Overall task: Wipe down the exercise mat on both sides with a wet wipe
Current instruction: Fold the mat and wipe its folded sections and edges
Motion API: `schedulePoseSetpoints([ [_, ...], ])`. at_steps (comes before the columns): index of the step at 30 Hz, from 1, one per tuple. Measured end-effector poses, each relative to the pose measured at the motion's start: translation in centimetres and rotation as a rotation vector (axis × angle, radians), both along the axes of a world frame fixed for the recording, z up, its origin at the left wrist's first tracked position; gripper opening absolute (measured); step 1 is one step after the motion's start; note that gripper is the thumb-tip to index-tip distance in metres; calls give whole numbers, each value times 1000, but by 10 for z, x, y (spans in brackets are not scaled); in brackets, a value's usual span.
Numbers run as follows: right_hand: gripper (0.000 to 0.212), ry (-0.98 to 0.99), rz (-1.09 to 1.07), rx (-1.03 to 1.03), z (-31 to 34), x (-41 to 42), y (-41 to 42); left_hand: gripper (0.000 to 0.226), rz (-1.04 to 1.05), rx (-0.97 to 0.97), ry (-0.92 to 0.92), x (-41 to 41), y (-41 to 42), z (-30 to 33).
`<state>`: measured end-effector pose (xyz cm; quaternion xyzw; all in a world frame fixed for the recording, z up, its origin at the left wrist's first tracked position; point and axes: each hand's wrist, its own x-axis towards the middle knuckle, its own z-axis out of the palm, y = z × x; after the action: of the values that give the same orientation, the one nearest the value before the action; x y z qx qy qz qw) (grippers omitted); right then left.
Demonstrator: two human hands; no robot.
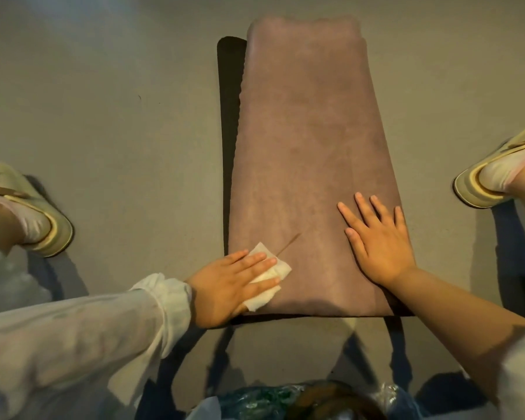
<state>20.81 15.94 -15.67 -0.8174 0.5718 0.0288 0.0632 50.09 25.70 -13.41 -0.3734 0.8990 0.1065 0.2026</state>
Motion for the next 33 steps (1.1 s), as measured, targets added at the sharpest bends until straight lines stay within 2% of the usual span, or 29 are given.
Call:
schedulePoseSetpoints([
  [6,54,-18,49,28,3,-7,-6,58,200,-148,-6,-31,-22,-2],
  [13,54,-61,94,51,9,-26,-44,59,469,-246,9,-52,-106,-2],
  [17,60,-68,83,47,8,-25,-65,58,650,-216,51,-56,-173,1],
  [20,53,-111,86,34,4,-23,-67,57,744,-180,68,-51,-222,-1],
  [28,51,-219,107,-89,-14,-23,-69,56,829,-200,96,-26,-330,-13],
  [33,51,-210,116,-104,-18,-22,-71,55,803,-213,117,-25,-358,-13],
])
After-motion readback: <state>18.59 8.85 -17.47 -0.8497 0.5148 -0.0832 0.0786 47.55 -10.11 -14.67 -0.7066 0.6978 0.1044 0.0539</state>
